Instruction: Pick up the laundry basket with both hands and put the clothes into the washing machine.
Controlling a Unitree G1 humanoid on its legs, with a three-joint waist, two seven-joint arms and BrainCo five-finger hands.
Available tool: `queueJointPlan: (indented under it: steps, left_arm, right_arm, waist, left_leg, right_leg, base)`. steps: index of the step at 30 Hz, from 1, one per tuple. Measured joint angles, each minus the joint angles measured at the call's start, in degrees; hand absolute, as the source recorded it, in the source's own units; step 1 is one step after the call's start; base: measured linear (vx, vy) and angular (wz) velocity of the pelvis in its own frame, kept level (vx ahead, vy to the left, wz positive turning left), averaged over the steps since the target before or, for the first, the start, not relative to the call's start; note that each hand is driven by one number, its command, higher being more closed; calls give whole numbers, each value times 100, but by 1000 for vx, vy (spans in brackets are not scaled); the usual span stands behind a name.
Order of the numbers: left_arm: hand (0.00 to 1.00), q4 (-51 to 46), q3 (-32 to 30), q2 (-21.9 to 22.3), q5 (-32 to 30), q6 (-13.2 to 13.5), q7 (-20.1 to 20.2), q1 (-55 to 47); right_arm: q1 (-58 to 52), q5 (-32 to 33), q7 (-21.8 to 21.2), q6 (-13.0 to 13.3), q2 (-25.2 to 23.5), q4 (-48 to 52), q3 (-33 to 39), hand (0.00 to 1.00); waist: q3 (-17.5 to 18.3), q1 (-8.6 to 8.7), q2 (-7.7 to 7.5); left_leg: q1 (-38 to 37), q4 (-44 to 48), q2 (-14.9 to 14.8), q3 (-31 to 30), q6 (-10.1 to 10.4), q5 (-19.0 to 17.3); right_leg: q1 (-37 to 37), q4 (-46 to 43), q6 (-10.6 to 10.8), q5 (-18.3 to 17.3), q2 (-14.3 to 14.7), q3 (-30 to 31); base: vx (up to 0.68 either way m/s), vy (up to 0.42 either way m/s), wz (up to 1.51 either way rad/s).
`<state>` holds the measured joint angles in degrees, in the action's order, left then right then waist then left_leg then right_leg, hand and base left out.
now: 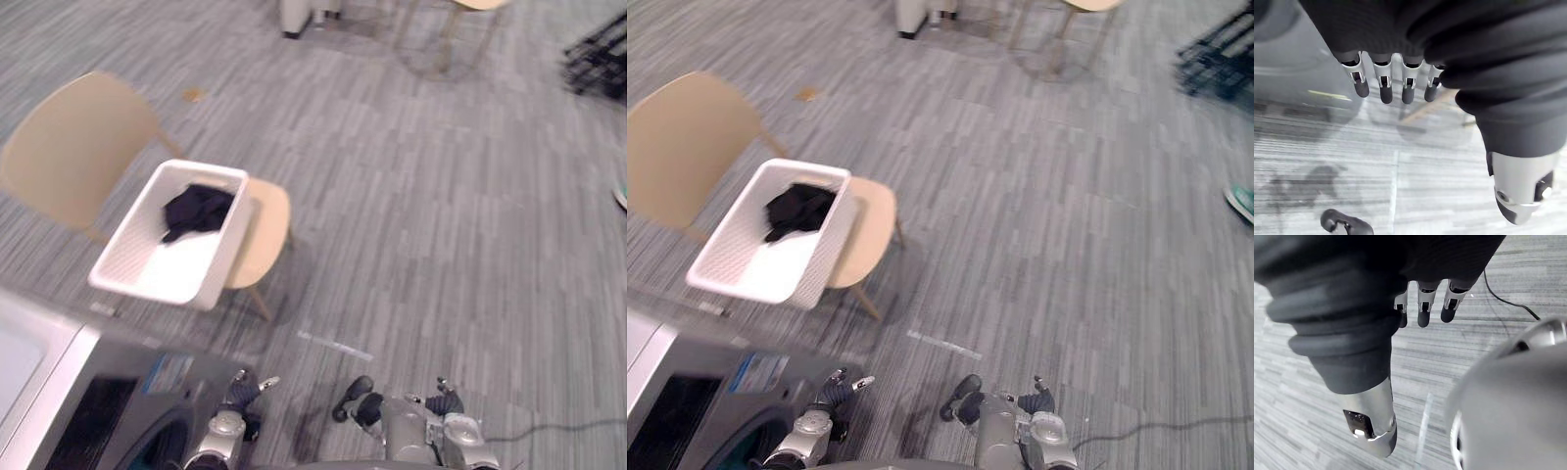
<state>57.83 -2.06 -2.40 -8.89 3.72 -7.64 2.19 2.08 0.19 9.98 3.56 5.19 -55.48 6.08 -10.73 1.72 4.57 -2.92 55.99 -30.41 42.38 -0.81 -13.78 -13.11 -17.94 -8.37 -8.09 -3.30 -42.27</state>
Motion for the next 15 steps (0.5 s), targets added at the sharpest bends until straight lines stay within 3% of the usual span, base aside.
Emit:
queueJointPlan:
  steps: [1,2,4,7,8,9,10,11,12,13,14,15]
  left_arm:
    - [0,-39,7,74,90,11,0,-79]
    - [0,-125,21,111,211,34,-7,-233]
    - [0,-310,7,97,294,76,-19,-334]
    - [0,-400,-25,132,363,110,-17,-331]
    - [0,-425,-72,171,393,114,-16,-338]
    - [0,-436,-78,161,389,114,-20,-334]
    - [0,-452,-83,149,391,112,-15,-317]
    - [0,-502,-94,132,391,115,-17,-310]
    - [0,-543,-90,131,417,112,-27,-308]
    - [0,-542,-82,120,423,110,-33,-309]
    - [0,-542,-79,101,424,103,-39,-310]
    - [0,-551,-67,52,424,82,-73,-322]
  right_arm:
    - [61,23,-5,11,5,-52,-75,0]
    - [93,37,-10,22,24,-136,-185,0]
    - [44,42,-14,38,-51,-143,-165,0]
    - [26,108,-4,30,-55,-145,-89,0]
    - [17,133,2,30,-51,-145,-38,0]
    - [51,134,21,32,-48,-141,-32,0]
    - [100,129,29,37,-56,-128,-33,0]
    - [157,125,38,41,-61,-131,-37,0]
    - [205,113,37,40,-62,-172,-35,0]
    - [216,104,38,39,-58,-186,-30,0]
    - [229,80,37,30,-23,-215,-28,0]
    - [228,73,38,16,-43,-218,-30,0]
  waist:
    - [-23,-66,-32]
    - [-55,-160,-81]
    - [-91,-280,-136]
    - [-152,-279,-56]
    - [-142,-403,-88]
    - [-109,-504,-152]
    - [-101,-534,-147]
    - [-144,-561,-233]
    - [-168,-563,-275]
    - [-175,-551,-285]
    - [-196,-546,-322]
    - [-211,-528,-422]
  left_leg:
    - [608,89,492,-937,208,-173]
    - [1040,-88,917,-1483,265,-272]
    - [1467,-814,1181,-1679,256,-269]
    - [2063,-2994,1654,-1500,432,31]
    - [2007,-3576,1896,-1515,147,638]
    - [1906,-3805,2077,-1607,-83,904]
    - [1916,-3809,2160,-1687,-122,899]
    - [1901,-3741,2280,-1808,-330,768]
    - [1774,-3610,2304,-1878,-459,651]
    - [1690,-3553,2346,-1920,-483,590]
    - [1548,-3498,2444,-2019,-503,567]
    - [1295,-3519,2653,-2284,-595,466]
  right_leg:
    - [164,197,23,19,76,259]
    - [434,464,166,115,130,452]
    - [742,781,389,269,160,507]
    - [1133,1153,647,293,156,491]
    - [1316,1314,769,299,136,511]
    - [1444,1435,894,289,118,582]
    - [1505,1427,970,268,87,606]
    - [1529,1158,1127,165,-65,583]
    - [1468,467,1434,-52,-324,615]
    - [1386,-74,1557,-131,-533,665]
    - [1211,-1043,1585,-138,-841,764]
    - [895,-2439,1475,290,-1371,963]
  base:
    - [231,-21,-131]
    - [295,-15,-130]
    - [261,7,-66]
    - [281,64,-2]
    - [395,157,-3]
    - [338,140,3]
    - [416,158,19]
    - [343,142,45]
    - [536,227,56]
    - [444,203,68]
    - [536,214,96]
    - [433,141,130]
